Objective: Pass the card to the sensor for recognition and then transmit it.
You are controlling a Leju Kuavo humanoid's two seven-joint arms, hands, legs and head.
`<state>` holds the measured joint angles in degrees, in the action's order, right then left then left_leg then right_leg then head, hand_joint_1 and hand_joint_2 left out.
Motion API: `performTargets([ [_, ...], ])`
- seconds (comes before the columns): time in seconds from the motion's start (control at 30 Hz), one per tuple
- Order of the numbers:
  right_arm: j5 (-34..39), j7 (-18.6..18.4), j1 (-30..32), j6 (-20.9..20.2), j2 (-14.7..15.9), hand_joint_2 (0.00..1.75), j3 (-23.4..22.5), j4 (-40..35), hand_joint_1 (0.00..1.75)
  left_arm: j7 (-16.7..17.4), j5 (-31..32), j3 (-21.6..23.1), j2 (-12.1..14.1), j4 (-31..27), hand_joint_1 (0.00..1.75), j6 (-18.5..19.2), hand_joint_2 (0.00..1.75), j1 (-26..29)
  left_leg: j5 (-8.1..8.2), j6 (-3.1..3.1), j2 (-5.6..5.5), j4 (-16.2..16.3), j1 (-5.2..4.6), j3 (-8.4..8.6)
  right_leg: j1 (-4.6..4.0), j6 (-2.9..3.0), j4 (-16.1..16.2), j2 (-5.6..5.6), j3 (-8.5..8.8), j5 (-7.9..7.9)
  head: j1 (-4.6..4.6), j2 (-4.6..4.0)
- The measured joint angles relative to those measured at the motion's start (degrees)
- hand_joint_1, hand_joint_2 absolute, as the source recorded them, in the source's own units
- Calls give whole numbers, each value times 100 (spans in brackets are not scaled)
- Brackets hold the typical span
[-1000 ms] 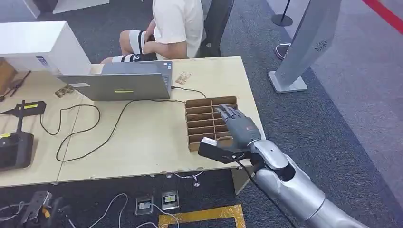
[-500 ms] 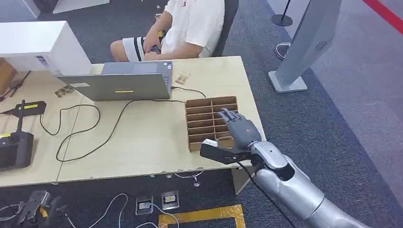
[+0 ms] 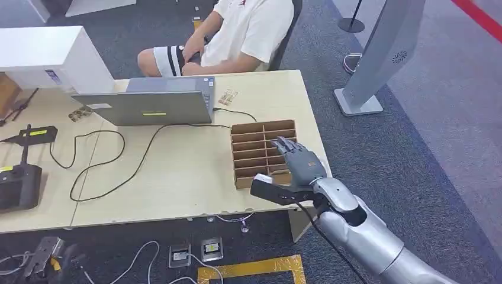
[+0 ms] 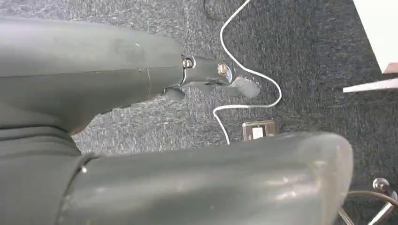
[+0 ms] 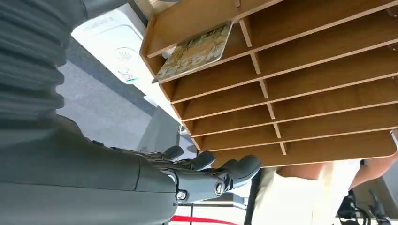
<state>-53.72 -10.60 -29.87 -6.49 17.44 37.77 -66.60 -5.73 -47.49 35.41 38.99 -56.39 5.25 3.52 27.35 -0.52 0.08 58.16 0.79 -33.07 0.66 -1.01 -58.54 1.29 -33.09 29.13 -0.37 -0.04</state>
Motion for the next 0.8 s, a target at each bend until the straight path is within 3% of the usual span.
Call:
performTargets([
  [0.8,72,267,-30,293,-142,175,203,496,0,197,-63,-9,24,-114,0,0,0,37,0,0,0,0,0,-1,0,0,0,0,1,0,0,0],
])
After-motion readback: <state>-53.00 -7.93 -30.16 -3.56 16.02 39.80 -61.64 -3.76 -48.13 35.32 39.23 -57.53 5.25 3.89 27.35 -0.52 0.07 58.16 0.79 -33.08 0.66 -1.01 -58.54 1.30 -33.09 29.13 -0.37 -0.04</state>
